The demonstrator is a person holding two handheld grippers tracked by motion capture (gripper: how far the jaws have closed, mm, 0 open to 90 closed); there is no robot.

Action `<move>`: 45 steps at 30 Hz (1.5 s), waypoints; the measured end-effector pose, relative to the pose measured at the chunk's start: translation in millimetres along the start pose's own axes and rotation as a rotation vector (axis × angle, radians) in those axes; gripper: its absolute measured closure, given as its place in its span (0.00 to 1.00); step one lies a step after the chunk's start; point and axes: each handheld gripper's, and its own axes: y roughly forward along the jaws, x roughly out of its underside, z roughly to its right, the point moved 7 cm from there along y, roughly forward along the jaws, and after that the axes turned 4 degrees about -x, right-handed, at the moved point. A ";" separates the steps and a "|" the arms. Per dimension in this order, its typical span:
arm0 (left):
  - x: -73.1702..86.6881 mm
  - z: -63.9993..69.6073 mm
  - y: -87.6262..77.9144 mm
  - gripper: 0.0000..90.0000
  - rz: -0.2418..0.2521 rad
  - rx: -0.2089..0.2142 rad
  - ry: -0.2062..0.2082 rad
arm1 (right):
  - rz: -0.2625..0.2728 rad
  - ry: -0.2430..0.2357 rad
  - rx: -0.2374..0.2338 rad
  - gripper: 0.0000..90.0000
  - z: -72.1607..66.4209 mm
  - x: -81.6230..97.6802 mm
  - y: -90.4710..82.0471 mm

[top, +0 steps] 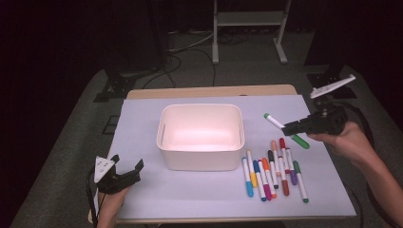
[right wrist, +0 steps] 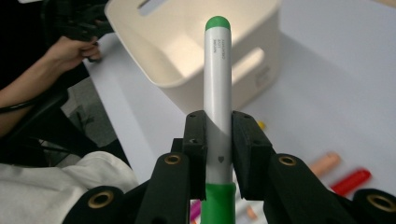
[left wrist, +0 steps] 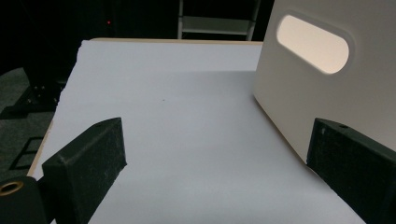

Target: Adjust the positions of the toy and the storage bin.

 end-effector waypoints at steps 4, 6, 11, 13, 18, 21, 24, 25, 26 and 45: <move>1.0 -0.4 0.5 0.04 -0.006 0.003 -0.003 | -0.042 -0.070 -0.045 0.84 -17.9 -29.6 17.6; 1.3 -0.4 0.7 0.04 -0.006 0.005 -0.007 | -0.075 -0.101 -0.057 0.84 -25.5 -42.3 29.2; 2.2 -0.7 1.7 0.04 -0.010 0.013 -0.005 | -0.148 -0.161 -0.099 0.84 -41.6 -72.0 63.9; 2.9 -0.9 2.3 0.04 -0.014 0.019 -0.005 | -0.155 -0.170 -0.107 0.84 -43.4 -75.9 69.3; 3.8 -3.8 2.3 0.04 -0.015 0.019 -0.010 | -0.211 -0.208 -0.155 0.84 -53.6 -94.1 105.7; 3.6 -7.3 0.5 0.04 -0.011 0.012 -0.018 | -0.245 -0.244 -0.186 0.84 -56.8 -101.1 131.8; 3.5 -8.5 0.3 0.04 -0.005 0.009 -0.017 | -0.265 -0.249 -0.195 0.84 -56.7 -102.3 143.1; 3.5 -8.9 0.3 0.04 -0.003 0.010 -0.018 | -0.273 -0.251 -0.196 0.84 -56.1 -102.7 148.8; 3.5 -9.2 0.5 0.04 -0.002 0.010 -0.020 | -0.287 -0.252 -0.198 0.84 -55.6 -102.6 155.7; 4.3 -8.4 1.6 0.04 -0.005 0.019 -0.020 | -0.495 -0.285 -0.160 0.84 -42.8 -83.3 232.1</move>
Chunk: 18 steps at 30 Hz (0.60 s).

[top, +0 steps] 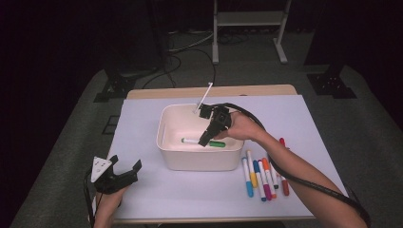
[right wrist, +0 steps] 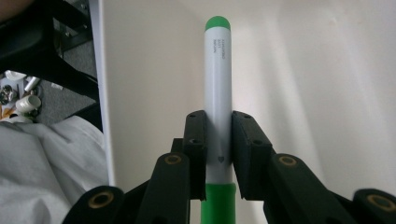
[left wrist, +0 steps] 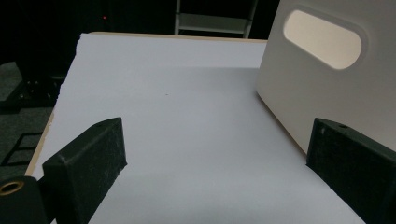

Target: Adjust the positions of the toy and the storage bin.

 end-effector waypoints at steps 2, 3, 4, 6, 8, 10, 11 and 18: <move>0.0 -0.1 -0.1 0.04 0.001 0.001 -0.002 | -0.023 -0.006 0.006 0.84 1.3 -0.3 7.3; 0.0 -0.7 0.0 0.04 0.001 0.001 -0.003 | -0.038 -0.001 0.006 0.84 1.1 -0.3 10.3; 0.0 -0.7 0.0 0.04 0.001 0.001 -0.003 | -0.038 -0.001 0.006 0.84 1.1 -0.3 10.3; 0.1 -1.6 -0.2 0.04 -0.001 -0.001 -0.004 | -0.076 -0.019 0.020 0.84 2.9 -0.6 18.9; 0.2 -2.1 -0.4 0.04 -0.003 -0.001 -0.002 | -0.097 -0.024 0.032 0.84 3.2 -0.7 24.0; 0.1 -2.1 -0.5 0.04 -0.001 0.000 -0.003 | -0.115 -0.029 0.039 0.84 3.2 -0.5 25.9; 0.0 -2.2 -0.6 0.04 -0.001 0.000 -0.003 | -0.128 -0.028 0.038 0.84 2.5 -0.3 28.3; -0.3 -2.3 -0.7 0.04 0.002 -0.002 -0.009 | -0.190 -0.031 0.056 0.84 2.4 1.9 39.6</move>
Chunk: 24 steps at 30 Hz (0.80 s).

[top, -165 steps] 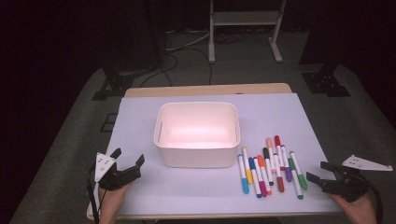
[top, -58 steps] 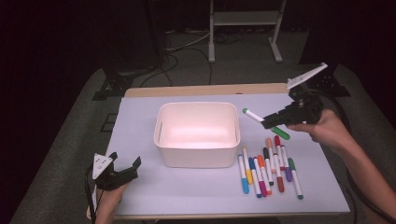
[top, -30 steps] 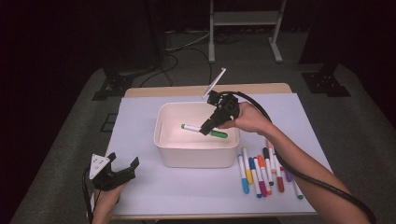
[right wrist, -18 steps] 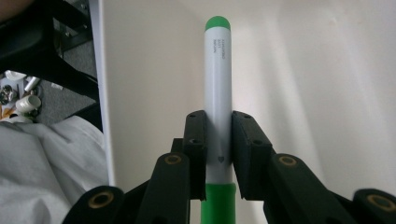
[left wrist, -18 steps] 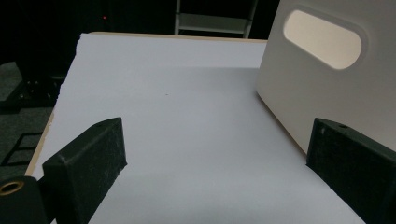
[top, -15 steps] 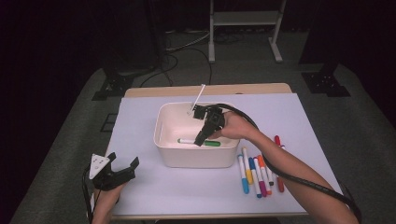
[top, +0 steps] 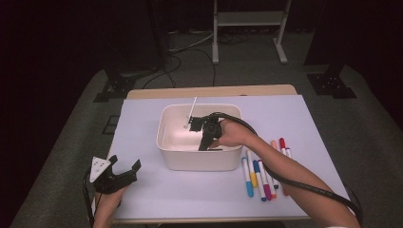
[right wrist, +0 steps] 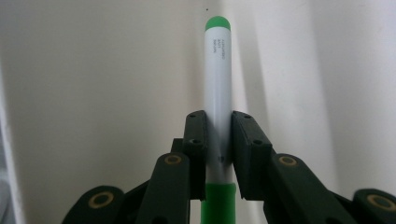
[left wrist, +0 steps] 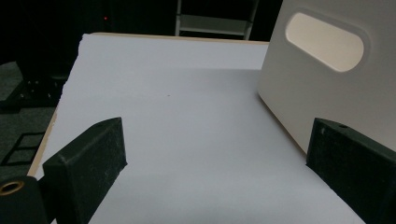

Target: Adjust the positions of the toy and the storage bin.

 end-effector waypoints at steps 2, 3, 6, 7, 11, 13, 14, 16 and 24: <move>0.1 -0.6 0.0 0.04 0.000 0.000 -0.003 | -0.006 -0.005 0.001 0.84 -0.2 0.0 1.0; 0.1 -0.6 0.0 0.04 0.000 0.000 -0.003 | -0.006 -0.005 0.001 0.84 -0.2 0.0 1.0; -0.1 -0.4 0.0 0.04 0.001 0.000 -0.005 | -0.010 -0.002 -0.002 0.84 -1.2 -0.4 1.3; -0.2 -0.3 0.0 0.04 0.002 0.000 -0.005 | -0.015 0.001 -0.003 0.84 -1.9 -0.3 1.4; -0.2 -0.6 -0.2 0.04 0.001 0.001 -0.006 | -0.020 0.010 0.006 0.73 -1.9 0.8 1.9; -0.2 -0.9 -0.6 0.04 0.000 0.000 -0.006 | -0.016 0.020 0.015 0.72 -0.9 1.8 -0.9; -0.1 -1.2 -0.5 0.04 0.003 -0.001 -0.007 | -0.015 0.019 0.026 0.72 -0.1 3.1 -3.9; 0.0 -1.6 -0.9 0.04 0.002 -0.002 -0.008 | 0.012 0.024 0.035 0.70 0.7 6.5 -13.9; -0.1 -2.0 -2.4 0.04 0.007 -0.004 -0.014 | 0.255 0.066 0.063 0.69 -11.6 45.0 -83.7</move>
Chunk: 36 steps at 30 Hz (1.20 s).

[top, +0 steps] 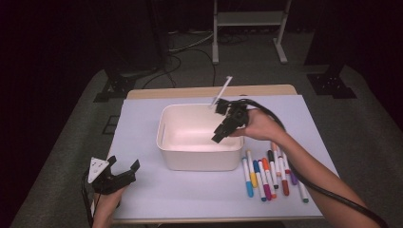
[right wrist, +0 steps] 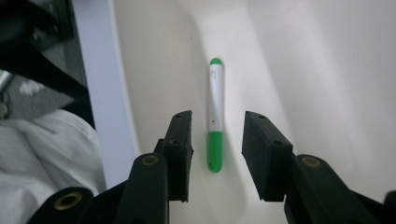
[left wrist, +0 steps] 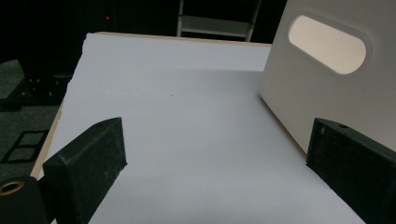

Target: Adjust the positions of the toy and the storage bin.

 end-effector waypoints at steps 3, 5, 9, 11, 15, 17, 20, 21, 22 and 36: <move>0.2 0.4 -0.9 0.04 -0.001 -0.001 0.000 | 0.177 0.032 0.048 0.68 -5.7 31.9 -52.3; 0.1 0.5 -1.7 0.04 -0.002 -0.002 -0.001 | 0.218 0.048 0.063 0.68 -7.3 43.1 -64.1; 0.1 0.2 -3.0 0.04 0.000 -0.006 -0.008 | 0.316 0.142 0.136 0.66 -7.7 106.8 -92.2; -0.1 0.1 -3.3 0.04 0.000 -0.007 -0.009 | 0.336 0.234 0.180 0.65 -1.5 153.6 -88.1; -0.8 0.8 -3.9 0.04 0.003 -0.010 -0.011 | 0.333 0.363 0.212 0.66 8.5 201.7 -68.8; -0.9 1.1 -3.8 0.04 0.002 -0.010 -0.008 | 0.291 0.470 0.241 0.66 17.1 243.4 -44.3; -0.3 2.3 -2.8 0.04 -0.001 -0.009 -0.009 | 0.264 0.525 0.258 0.67 19.5 265.9 -30.4; 0.0 2.7 -2.5 0.04 -0.002 -0.008 -0.009 | 0.256 0.551 0.255 0.67 19.9 276.8 -23.0; 0.2 3.3 -2.0 0.04 -0.003 -0.006 -0.008 | 0.235 0.576 0.280 0.68 20.8 289.0 -15.8; -0.8 2.1 -1.2 0.04 0.002 -0.003 -0.013 | 0.168 0.663 0.444 0.83 23.5 332.3 -13.0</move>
